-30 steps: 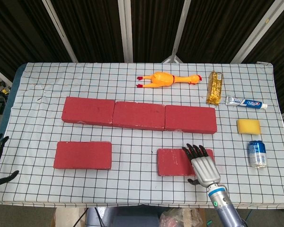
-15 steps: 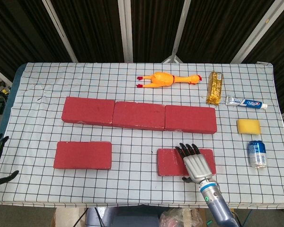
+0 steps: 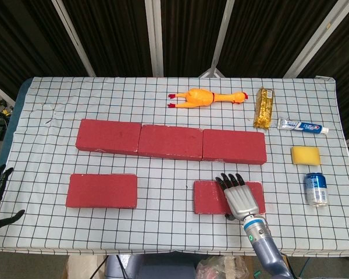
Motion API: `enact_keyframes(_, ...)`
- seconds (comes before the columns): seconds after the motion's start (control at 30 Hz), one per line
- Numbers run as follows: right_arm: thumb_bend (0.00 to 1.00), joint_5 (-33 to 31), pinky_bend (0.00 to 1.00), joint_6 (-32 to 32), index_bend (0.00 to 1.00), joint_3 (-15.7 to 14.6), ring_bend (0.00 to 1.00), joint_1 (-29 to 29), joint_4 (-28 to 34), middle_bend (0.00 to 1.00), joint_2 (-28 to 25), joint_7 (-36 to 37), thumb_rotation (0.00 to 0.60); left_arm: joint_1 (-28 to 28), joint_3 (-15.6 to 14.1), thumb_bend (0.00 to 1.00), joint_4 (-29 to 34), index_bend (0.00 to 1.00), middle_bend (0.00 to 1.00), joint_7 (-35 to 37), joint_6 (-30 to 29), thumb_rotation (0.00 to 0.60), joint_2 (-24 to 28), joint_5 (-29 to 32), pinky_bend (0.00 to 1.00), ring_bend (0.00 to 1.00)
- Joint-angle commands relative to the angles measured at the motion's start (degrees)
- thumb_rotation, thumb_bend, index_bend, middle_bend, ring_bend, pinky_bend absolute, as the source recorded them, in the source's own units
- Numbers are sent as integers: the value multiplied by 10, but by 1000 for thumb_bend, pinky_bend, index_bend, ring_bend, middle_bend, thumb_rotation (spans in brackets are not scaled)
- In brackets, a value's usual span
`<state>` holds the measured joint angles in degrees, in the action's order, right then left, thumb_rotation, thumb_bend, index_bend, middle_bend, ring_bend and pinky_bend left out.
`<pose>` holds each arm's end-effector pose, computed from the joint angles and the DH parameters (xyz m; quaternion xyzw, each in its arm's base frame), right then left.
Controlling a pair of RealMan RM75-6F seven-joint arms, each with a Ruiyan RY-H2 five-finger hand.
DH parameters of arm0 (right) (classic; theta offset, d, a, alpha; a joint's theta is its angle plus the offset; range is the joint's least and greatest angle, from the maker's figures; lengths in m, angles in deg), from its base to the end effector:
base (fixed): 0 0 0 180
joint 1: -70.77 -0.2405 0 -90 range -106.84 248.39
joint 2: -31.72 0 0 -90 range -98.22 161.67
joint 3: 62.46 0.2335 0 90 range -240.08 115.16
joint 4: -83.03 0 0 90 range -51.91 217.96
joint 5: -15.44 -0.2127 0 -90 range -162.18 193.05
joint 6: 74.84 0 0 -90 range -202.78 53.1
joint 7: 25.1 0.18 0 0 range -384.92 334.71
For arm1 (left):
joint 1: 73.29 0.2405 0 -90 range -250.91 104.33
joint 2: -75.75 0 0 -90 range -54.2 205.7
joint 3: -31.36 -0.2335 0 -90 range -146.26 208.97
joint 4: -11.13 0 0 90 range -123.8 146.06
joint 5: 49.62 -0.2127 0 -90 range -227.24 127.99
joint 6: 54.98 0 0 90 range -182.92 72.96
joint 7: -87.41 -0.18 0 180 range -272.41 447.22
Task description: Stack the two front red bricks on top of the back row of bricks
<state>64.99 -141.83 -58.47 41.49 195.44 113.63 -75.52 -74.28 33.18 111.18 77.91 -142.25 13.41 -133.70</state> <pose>-0.1584 -0.2572 -0.0181 0.7504 -0.4187 0.2221 0.4607 -0.2855 0.1907 0.1487 -0.5829 -0.3916 -0.3480 0.6211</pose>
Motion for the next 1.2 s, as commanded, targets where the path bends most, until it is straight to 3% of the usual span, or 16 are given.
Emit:
enact_keyframes(0.03, 162, -8, 0, -1, 34, -5, 0, -5, -1, 129, -1, -3, 600, 0, 0, 0, 1, 73, 0, 0, 0, 600, 1, -1, 99, 0)
enact_keyframes(0.23, 161, -8, 0, -10, 53, -14, 28, -13, -2, 217, -2, -3, 600, -2, -1, 0, 1, 73, 0, -2, 2, 600, 2, -1, 100, 0)
enact_keyframes(0.5, 161, -2, 0, -22, 163, -21, 45, -18, -3, 234, -2, 3, 600, -4, -2, 0, 4, 74, 0, -3, 5, 600, 3, -1, 101, 0)
enact_keyframes(0.73, 162, 2, 0, -30, 169, -14, 63, -25, 16, 260, -22, 13, 600, -5, -1, 0, 6, 76, 0, -4, 7, 600, 3, 1, 101, 0)
enact_keyframes(0.97, 162, -17, 0, -36, 171, 22, 63, -49, 59, 261, -75, 10, 600, -7, 1, 0, 5, 76, 0, -7, 9, 600, 1, 6, 101, 0)
enact_keyframes(1.2, 162, -151, 0, -5, 196, 102, 63, -131, 54, 261, -112, -24, 600, -13, 6, 0, 0, 77, 0, -22, 19, 600, -6, 22, 101, 0)
